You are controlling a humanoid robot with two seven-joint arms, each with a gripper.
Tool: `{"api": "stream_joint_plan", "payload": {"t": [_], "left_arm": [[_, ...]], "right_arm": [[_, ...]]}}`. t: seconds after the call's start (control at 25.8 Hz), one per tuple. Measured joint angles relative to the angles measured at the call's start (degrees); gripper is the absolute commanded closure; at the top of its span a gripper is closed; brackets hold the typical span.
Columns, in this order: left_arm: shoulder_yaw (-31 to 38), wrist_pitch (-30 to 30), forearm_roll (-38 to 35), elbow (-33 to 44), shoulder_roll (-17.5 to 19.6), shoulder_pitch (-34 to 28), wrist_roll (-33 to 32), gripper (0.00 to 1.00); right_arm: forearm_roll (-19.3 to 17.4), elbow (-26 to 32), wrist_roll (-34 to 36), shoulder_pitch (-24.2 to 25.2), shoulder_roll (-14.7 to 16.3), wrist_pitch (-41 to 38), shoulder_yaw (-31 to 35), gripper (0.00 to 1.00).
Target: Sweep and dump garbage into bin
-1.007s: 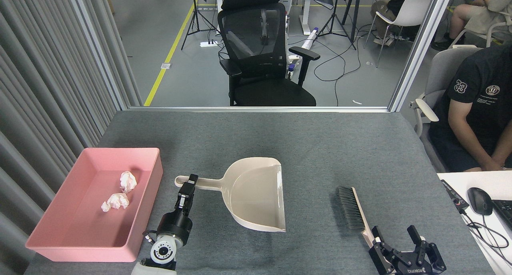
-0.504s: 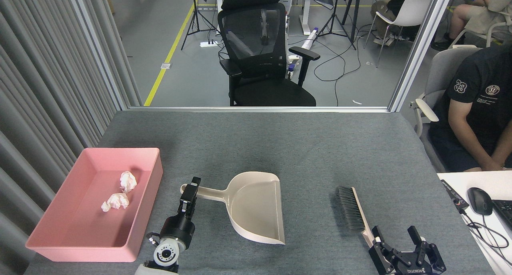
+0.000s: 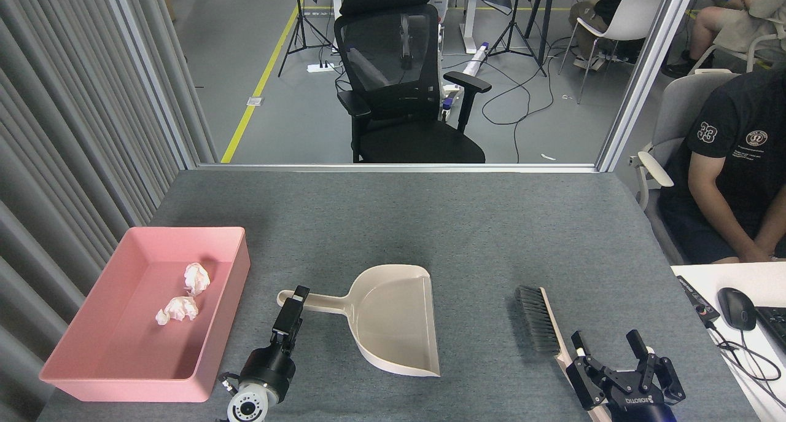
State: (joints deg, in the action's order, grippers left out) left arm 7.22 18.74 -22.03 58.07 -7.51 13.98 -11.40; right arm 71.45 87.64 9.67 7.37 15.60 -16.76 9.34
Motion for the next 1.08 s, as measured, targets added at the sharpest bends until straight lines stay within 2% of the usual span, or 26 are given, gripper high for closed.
{"api": "stream_joint_plan", "payload": {"t": [0.23, 0.46, 0.7, 0.93, 1.08], "left_arm": [[-1.5, -2.7, -6.3, 12.1, 0.7, -6.0, -0.3, 0.01], [-6.4, -6.7, -12.3, 24.8, 1.4, -10.6, 0.2, 0.01], [-8.6, -6.6, -29.1, 30.5, 1.8, -13.3, 4.3, 0.01], [-7.6, -6.2, -50.3, 35.4, 2.6, -14.4, 7.8, 0.01], [-6.7, -6.2, -56.3, 37.5, 3.4, -16.9, 8.9, 0.01]], "right_arm": [[0.0, 0.0, 0.1, -2.1, -0.3, 0.0, 0.0, 0.01], [0.5, -0.9, -3.3, -7.3, -1.2, 2.5, -1.0, 0.01], [1.8, -2.9, -4.8, -12.1, -3.7, 5.6, -5.1, 0.01], [8.6, -7.3, -4.3, -16.6, -9.7, 11.9, -11.0, 0.01], [11.2, -8.4, -2.7, -17.6, -12.7, 13.5, -12.2, 0.01]]}}
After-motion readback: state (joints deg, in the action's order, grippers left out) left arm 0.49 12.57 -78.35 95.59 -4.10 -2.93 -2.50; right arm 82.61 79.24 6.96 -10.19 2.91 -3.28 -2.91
